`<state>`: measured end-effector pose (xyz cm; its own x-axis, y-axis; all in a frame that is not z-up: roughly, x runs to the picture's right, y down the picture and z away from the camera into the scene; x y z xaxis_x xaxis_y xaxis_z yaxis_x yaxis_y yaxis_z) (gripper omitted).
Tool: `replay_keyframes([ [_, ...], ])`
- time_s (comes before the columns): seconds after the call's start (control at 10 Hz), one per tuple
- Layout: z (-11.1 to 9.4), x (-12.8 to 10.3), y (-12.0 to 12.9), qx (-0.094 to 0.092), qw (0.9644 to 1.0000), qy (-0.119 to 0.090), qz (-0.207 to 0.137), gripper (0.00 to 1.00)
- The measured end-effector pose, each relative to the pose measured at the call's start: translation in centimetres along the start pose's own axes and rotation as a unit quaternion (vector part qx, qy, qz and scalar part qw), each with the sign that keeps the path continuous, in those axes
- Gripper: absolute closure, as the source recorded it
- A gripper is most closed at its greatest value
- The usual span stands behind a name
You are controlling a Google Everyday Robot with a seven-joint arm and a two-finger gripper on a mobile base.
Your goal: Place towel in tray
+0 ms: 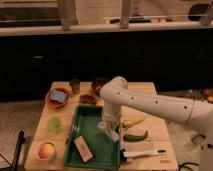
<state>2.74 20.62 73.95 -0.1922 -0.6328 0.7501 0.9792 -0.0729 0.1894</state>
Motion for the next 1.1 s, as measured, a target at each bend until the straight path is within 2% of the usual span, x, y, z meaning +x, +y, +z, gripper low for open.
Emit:
replay_keyframes([
  [0.1,-0.04,0.08,-0.08,0.000,1.0000,-0.001,-0.001,0.51],
  [0.3,-0.04,0.35,-0.51,-0.002,1.0000,-0.004,-0.007,0.28],
  [0.4,-0.07,0.45,-0.63,-0.002,1.0000,-0.004,-0.008,0.22],
  [1.1,-0.18,1.01,-0.96,-0.011,0.9998,-0.011,-0.013,0.20],
])
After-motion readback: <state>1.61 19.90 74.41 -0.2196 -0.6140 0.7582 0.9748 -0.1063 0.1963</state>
